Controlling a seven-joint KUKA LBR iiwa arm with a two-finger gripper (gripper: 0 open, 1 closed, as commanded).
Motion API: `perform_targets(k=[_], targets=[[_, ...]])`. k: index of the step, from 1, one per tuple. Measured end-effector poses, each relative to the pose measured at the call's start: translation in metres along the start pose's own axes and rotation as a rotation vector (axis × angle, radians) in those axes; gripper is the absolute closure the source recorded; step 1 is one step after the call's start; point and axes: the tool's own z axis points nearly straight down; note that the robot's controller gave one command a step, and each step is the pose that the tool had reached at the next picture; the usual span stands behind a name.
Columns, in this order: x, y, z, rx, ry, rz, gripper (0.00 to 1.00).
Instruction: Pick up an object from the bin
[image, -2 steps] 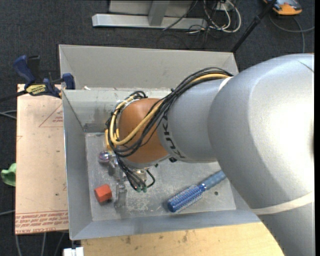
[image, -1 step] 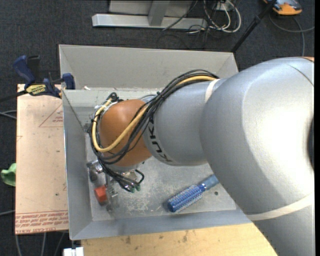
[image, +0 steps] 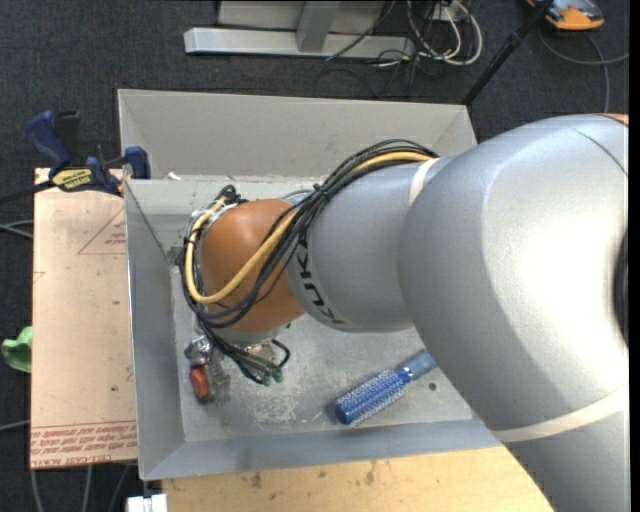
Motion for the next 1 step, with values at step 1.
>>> perform_targets(k=[1], targets=[[0.0102, 0.0052, -0.1365, 0.001, -0.009, -0.131, 1.00]])
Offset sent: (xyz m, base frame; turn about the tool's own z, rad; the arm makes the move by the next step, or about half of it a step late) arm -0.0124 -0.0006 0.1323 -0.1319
